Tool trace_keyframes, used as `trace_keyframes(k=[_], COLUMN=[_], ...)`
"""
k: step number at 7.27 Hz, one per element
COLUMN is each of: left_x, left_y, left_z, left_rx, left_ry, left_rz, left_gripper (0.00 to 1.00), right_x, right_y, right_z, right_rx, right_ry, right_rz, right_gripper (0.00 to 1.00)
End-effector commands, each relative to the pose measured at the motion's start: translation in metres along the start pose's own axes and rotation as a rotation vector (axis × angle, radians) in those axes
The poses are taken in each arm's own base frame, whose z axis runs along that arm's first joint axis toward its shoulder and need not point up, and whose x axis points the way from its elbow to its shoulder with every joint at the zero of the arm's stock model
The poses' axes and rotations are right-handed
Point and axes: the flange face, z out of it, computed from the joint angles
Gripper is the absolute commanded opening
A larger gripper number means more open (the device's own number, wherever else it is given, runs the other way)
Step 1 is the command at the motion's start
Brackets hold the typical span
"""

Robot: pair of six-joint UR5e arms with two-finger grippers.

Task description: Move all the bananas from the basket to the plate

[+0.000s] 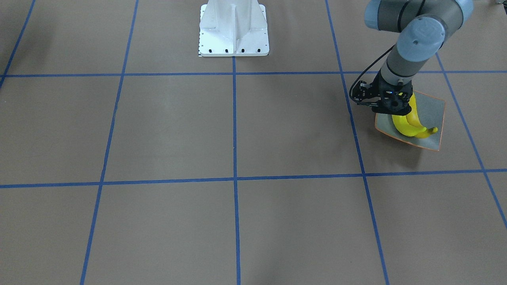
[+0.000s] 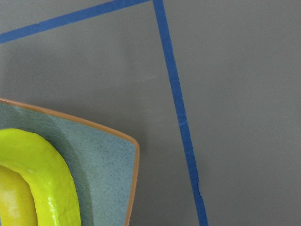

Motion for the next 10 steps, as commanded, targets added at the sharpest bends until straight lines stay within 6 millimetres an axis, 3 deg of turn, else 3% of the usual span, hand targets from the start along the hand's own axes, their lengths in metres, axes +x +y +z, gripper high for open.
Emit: trace_keyframes(k=[1, 3, 5, 7, 10], left_x=[0.002, 0.004, 0.005, 0.008, 0.009], left_y=[0.001, 0.002, 0.003, 0.006, 0.006], left_z=[-0.003, -0.007, -0.010, -0.017, -0.016], left_rx=[0.004, 0.011, 0.017, 0.025, 0.023], left_ry=[0.004, 0.009, 0.013, 0.021, 0.021], left_rz=[-0.024, -0.038, -0.035, -0.033, -0.032], left_gripper=[0.99, 0.99, 0.99, 0.99, 0.99], right_x=[0.003, 0.003, 0.001, -0.009, -0.011], right_y=[0.005, 0.001, -0.008, -0.038, -0.041], right_z=[0.005, 0.005, 0.003, -0.006, -0.023], right_rx=[-0.010, -0.008, 0.003, 0.033, 0.074], right_ry=[-0.001, -0.002, -0.005, -0.057, -0.184], right_rz=[0.001, 0.003, 0.000, -0.023, 0.001], right_gripper=[0.79, 0.70, 0.00, 0.00, 0.00])
